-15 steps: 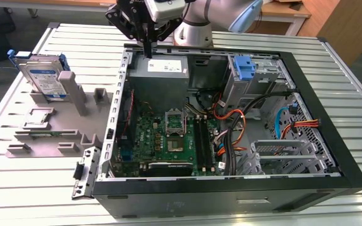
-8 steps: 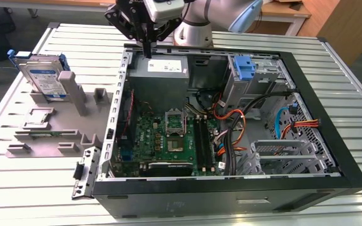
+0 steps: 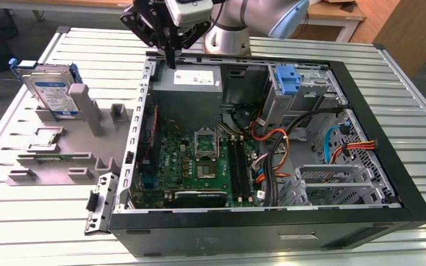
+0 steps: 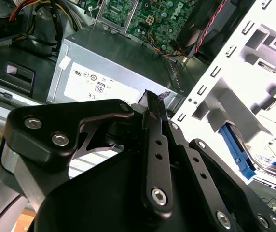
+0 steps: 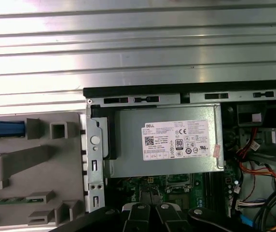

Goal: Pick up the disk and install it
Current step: 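Reach for the disk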

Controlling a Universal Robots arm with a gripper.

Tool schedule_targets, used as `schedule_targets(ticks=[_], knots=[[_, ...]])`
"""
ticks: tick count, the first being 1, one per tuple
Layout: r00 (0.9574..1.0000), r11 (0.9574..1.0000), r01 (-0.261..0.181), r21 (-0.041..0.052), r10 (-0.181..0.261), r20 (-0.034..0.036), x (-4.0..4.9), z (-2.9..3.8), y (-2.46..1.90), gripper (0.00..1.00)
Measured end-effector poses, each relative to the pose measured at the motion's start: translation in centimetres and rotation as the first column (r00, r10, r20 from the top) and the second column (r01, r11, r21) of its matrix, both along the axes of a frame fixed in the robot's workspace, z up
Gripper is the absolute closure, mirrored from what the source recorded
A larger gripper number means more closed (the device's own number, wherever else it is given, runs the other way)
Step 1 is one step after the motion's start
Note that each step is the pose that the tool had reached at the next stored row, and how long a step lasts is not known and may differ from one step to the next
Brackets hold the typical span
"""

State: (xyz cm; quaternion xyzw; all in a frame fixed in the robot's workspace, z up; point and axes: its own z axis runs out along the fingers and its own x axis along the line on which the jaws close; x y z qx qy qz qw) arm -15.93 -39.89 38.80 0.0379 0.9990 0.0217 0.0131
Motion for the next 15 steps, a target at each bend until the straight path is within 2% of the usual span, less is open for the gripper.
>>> schedule_targets(ticks=[15], knots=[[1.0000, 1.0000, 0.000, 0.0000, 0.000, 0.0000, -0.33, -0.06, 0.00, 0.90]])
